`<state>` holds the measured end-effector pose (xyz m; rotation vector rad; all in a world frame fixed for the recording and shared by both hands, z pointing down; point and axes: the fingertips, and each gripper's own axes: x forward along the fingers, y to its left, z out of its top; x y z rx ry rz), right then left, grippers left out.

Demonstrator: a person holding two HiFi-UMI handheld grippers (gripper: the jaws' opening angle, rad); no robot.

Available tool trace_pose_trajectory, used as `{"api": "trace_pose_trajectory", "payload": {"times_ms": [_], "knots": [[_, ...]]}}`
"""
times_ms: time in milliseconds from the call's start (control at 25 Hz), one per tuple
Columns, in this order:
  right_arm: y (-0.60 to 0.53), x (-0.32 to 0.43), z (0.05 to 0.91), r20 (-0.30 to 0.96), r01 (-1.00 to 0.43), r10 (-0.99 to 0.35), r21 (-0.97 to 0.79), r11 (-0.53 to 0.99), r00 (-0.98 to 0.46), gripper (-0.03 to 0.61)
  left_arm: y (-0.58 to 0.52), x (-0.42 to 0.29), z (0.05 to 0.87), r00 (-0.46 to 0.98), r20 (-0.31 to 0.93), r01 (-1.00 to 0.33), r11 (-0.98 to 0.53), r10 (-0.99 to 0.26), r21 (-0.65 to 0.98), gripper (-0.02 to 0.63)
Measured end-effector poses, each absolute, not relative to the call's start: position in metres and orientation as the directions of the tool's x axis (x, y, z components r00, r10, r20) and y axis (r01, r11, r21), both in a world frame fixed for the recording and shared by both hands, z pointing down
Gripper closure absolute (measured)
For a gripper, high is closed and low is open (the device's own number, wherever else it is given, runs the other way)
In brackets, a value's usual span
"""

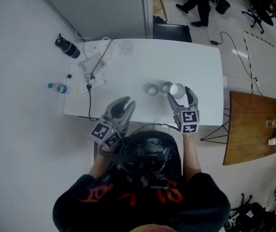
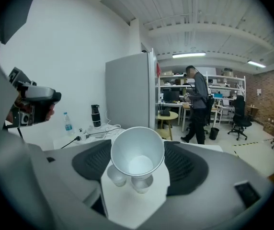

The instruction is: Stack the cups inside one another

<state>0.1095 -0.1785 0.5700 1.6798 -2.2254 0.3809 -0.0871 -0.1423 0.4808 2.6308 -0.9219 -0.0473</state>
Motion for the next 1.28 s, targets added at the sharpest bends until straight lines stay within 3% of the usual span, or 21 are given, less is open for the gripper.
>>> {"api": "trace_pose_trajectory", "payload": {"times_ms": [560, 1280], "knots": [[-0.212, 0.098, 0.554, 0.368, -0.944, -0.874, -0.032, 0.330, -0.318, 0.218, -0.145, -0.107, 0.479, 0.755, 0.072, -0.635, -0.699, -0.652, 0.330, 0.518], [-0.236, 0.101, 0.671, 0.527, -0.935, -0.789, -0.032, 0.354, -0.317, 0.218, -0.144, -0.138, 0.482, 0.699, 0.091, -0.689, -0.632, -0.710, 0.355, 0.520]]}}
